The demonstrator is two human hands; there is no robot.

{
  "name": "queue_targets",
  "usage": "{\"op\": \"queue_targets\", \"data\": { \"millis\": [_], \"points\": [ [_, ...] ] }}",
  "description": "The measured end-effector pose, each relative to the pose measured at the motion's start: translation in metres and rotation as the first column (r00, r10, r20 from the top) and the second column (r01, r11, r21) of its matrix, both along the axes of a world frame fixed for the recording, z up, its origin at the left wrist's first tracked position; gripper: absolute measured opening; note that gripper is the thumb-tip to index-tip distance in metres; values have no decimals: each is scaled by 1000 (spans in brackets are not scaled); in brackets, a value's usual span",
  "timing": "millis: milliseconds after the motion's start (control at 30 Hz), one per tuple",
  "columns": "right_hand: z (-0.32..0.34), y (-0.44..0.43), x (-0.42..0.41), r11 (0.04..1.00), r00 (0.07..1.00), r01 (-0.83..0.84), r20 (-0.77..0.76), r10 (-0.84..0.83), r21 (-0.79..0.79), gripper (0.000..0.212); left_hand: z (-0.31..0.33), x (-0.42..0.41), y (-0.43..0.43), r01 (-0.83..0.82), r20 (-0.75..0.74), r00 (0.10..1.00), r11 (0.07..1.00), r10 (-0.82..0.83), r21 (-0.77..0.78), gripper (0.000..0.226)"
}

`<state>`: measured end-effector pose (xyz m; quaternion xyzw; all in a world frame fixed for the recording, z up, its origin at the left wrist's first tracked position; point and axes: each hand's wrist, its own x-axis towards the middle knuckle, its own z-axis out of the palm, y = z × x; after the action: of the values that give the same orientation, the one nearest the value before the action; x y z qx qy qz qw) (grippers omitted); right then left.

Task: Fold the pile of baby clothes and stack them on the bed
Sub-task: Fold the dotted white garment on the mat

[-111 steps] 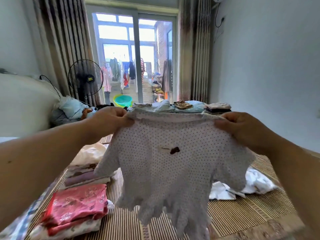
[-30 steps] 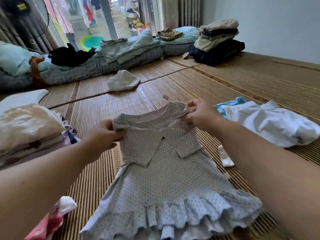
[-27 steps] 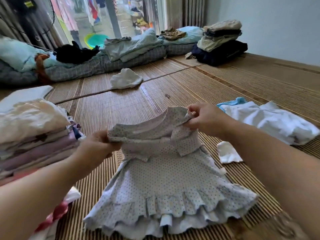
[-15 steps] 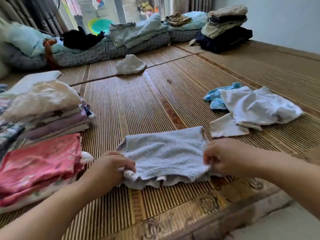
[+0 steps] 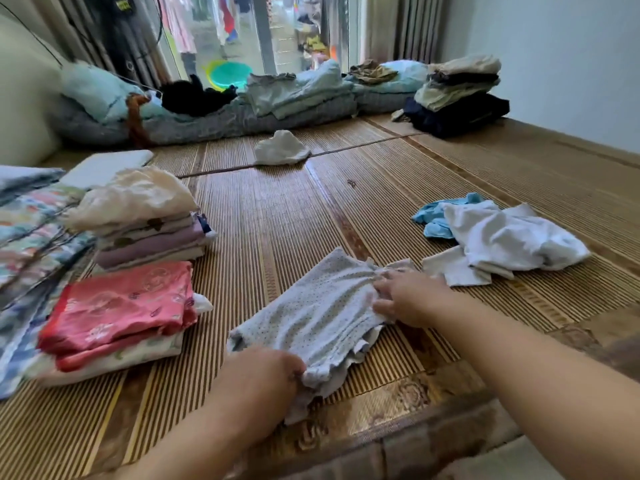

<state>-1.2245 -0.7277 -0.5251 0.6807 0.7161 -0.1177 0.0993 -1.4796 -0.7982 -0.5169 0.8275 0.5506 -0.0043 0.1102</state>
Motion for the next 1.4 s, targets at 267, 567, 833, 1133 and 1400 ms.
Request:
{"op": "queue_targets", "data": {
  "millis": [267, 567, 833, 1133, 1400],
  "points": [
    [7, -98, -53, 892, 894, -318, -211, 395, 321, 39, -6, 28, -46, 149, 179, 975, 983, -128, -111, 17],
    [-32, -150, -106, 966, 954, -245, -157, 255, 81, 101, -22, -60, -6, 89, 144, 987, 988, -70, -128, 44],
    [-30, -158, -97, 932, 939, -325, -63, 338, 162, 53, -15, -64, -28, 156, 118, 983, 979, -141, -130, 43],
    [-25, -191, -66, 993, 546, 105, -831, -109, -61, 32, -33, -79, -82, 296, 59, 950, 944, -307, 148, 52],
    [48, -135, -65, 929, 458, 368, -876, -150, 33, 33, 6, -55, -40, -6, 763, 644, 998, 52, -62, 14]
  ]
}}
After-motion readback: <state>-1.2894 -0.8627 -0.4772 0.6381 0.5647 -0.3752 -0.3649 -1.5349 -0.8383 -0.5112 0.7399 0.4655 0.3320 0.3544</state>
